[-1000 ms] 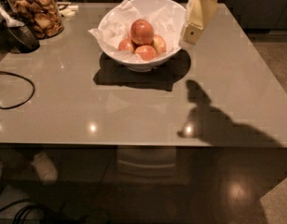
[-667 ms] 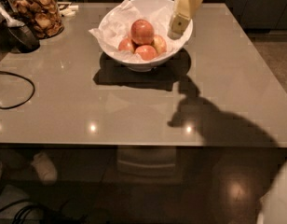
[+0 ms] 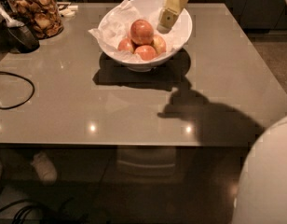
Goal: Pick apple from white bowl
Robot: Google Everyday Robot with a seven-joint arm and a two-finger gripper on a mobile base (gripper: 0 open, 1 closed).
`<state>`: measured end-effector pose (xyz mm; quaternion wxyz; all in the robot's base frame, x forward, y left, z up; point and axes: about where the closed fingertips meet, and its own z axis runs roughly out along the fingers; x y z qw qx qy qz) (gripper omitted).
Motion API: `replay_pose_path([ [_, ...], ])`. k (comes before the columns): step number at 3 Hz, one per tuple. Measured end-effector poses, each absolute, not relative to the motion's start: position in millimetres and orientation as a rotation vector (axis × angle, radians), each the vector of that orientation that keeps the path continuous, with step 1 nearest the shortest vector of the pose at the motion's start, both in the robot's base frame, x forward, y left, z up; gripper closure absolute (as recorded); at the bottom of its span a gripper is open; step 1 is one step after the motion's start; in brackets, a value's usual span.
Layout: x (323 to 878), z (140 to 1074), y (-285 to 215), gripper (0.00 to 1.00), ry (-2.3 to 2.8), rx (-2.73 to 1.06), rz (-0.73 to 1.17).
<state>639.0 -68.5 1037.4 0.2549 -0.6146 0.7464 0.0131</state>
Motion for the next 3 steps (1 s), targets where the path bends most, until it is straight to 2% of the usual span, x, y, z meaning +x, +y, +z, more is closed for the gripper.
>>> replay_pose_path([
  [3, 695, 995, 7, 0.00, 1.994, -1.718, 0.235],
])
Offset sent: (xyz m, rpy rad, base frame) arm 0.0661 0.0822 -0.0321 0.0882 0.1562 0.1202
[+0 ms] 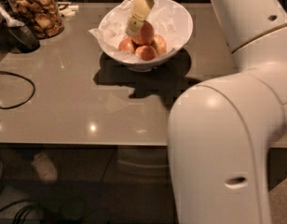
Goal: Pick apple from white bowl
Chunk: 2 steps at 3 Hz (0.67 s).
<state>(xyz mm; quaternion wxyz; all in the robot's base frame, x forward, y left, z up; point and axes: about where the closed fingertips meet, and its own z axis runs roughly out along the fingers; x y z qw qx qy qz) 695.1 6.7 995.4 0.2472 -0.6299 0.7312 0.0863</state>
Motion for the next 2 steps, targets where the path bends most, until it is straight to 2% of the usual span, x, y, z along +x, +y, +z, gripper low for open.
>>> replay_pose_path([
  [2, 727, 970, 18, 0.00, 2.038, -1.687, 0.247],
])
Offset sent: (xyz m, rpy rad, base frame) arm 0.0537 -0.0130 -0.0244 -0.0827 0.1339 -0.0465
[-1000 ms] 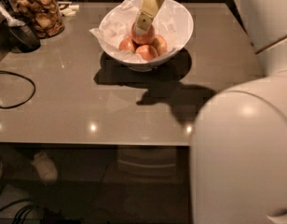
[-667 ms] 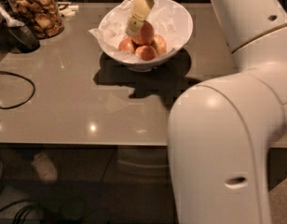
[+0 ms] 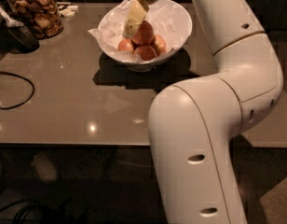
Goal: Pick apple from white bowl
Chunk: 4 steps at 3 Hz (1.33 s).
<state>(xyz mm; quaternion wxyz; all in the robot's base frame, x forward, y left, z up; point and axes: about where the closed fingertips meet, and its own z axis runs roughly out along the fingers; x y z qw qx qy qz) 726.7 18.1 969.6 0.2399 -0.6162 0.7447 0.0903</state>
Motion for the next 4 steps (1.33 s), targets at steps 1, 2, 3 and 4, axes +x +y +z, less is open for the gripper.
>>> replay_pose_path([
  [1, 739, 950, 5, 0.00, 2.105, -1.676, 0.200],
  [2, 746, 938, -3, 0.00, 2.145, -1.670, 0.168],
  [3, 752, 921, -18, 0.00, 2.195, -1.677, 0.122],
  [4, 754, 908, -26, 0.00, 2.225, -1.687, 0.110],
])
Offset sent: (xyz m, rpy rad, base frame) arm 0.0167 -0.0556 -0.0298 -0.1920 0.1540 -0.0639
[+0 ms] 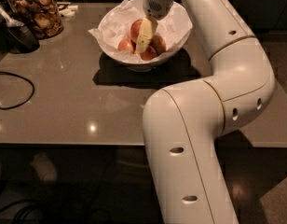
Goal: Pick apple from white bowl
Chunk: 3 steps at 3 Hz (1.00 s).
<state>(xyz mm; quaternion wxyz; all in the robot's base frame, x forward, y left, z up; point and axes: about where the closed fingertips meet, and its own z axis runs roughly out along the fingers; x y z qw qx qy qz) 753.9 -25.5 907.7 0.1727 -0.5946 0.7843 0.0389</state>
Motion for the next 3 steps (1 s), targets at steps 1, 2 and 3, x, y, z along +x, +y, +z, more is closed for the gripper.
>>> replay_pose_path([
  [1, 755, 901, -32, 0.18, 2.245, -1.683, 0.107],
  [2, 765, 900, -26, 0.41, 2.219, -1.662, 0.097],
  [3, 766, 904, -24, 0.65, 2.213, -1.656, 0.094],
])
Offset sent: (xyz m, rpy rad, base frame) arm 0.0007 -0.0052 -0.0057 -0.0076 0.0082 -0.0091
